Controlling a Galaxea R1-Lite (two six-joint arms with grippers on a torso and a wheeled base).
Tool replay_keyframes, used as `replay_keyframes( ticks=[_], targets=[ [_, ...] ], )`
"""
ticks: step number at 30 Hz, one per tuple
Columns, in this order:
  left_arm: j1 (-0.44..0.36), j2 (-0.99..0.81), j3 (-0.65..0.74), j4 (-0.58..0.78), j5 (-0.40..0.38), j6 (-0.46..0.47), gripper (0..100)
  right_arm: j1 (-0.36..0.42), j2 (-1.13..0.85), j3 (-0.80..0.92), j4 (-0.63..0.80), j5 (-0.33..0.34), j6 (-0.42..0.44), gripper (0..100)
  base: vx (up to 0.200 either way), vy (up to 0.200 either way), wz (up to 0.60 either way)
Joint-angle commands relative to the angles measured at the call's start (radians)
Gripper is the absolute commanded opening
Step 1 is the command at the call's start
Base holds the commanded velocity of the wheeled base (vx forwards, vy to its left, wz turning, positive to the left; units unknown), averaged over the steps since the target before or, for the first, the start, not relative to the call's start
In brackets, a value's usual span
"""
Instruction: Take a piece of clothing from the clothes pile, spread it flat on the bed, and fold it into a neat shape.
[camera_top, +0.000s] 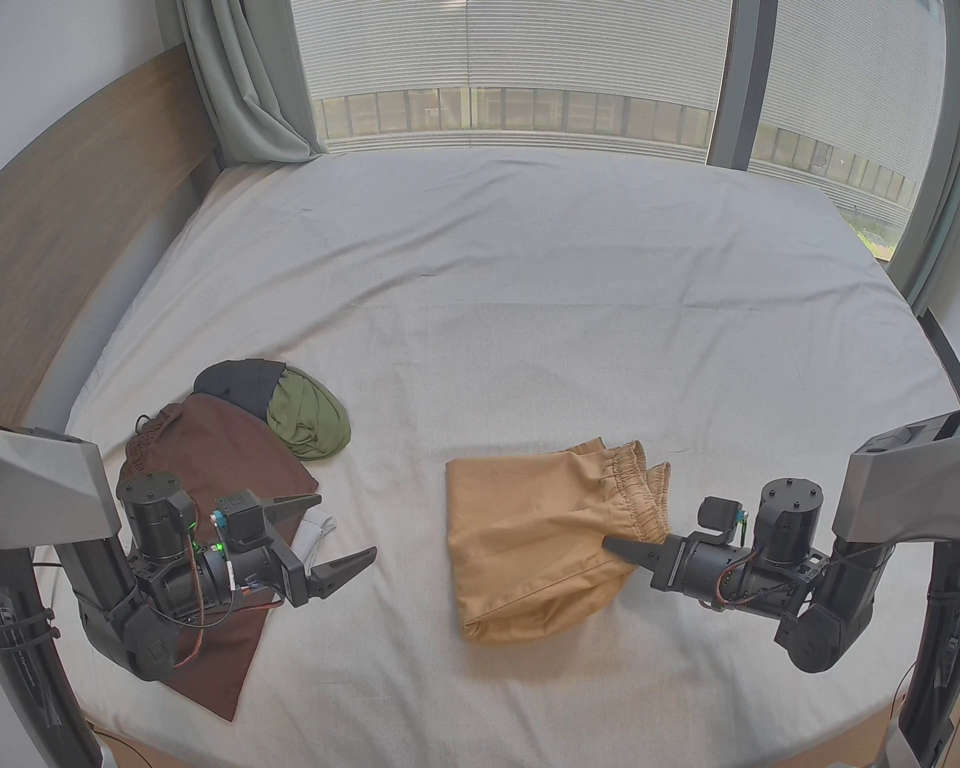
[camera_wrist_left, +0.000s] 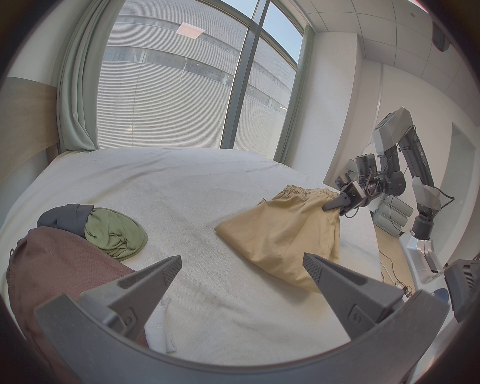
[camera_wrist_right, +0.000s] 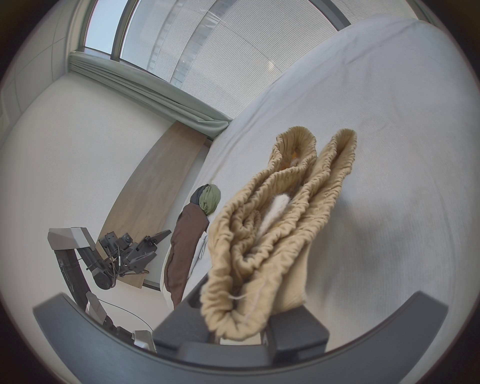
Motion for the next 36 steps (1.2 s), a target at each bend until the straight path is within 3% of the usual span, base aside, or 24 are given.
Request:
replay_keyframes(
  ticks=[1, 20, 36],
  targets=[
    [-0.001, 0.001, 0.000, -0.001, 0.003, 0.000, 100, 0.003, -0.045, -0.019, 0.000, 0.006, -0.005, 0, 0.000, 0.000, 0.00],
    [0.001, -0.005, -0.001, -0.001, 0.003, 0.002, 100, 0.018, -0.107, -0.115, 0.012, 0.035, 0.010, 0, 0.000, 0.000, 0.00],
    [0.001, -0.011, 0.000, -0.002, 0.004, 0.002, 100, 0.011, -0.196, -0.298, 0.233, 0.037, 0.020, 0, 0.000, 0.000, 0.00]
  ],
)
